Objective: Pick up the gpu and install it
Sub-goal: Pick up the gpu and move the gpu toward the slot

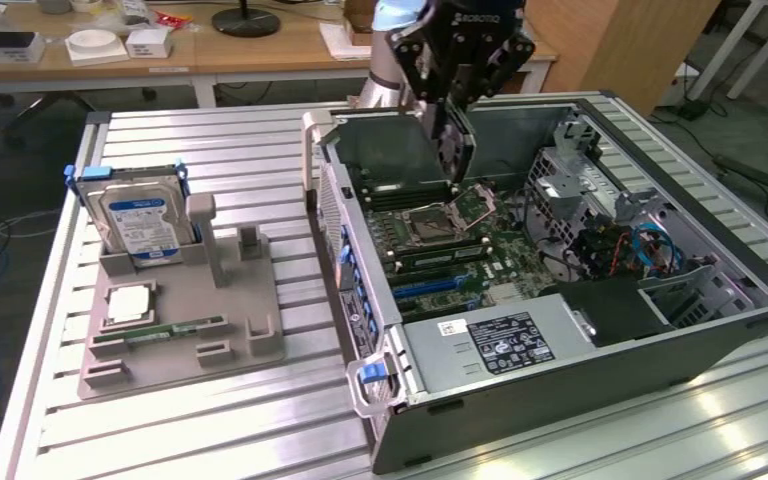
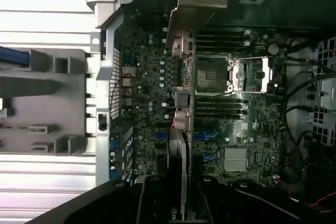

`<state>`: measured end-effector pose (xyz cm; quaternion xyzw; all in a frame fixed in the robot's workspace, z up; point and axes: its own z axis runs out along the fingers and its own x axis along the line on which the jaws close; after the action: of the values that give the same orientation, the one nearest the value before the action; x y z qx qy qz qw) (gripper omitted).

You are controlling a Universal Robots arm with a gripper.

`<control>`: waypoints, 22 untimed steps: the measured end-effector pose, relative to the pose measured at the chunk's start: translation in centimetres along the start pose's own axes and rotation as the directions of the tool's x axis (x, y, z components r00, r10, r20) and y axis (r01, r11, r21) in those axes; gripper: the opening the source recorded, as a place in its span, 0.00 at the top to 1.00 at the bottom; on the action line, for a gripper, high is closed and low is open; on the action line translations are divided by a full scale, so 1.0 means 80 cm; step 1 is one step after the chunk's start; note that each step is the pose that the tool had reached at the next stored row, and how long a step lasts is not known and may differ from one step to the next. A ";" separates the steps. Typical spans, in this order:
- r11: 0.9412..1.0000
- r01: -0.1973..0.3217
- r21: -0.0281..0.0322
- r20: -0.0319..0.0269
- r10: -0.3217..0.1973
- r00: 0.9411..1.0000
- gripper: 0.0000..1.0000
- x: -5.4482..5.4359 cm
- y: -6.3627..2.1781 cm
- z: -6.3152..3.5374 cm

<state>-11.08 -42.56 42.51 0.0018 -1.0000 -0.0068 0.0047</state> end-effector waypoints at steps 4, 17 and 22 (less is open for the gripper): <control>1.000 0.000 0.000 0.000 0.000 1.000 0.73 -0.023 0.000 0.003; 1.000 0.000 0.000 0.007 0.000 1.000 0.73 -0.095 0.000 0.011; 1.000 0.000 0.000 0.011 0.000 1.000 0.73 -0.119 -0.001 0.013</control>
<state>-1.54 -42.56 41.35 0.0019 -1.0000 -0.0068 -0.0007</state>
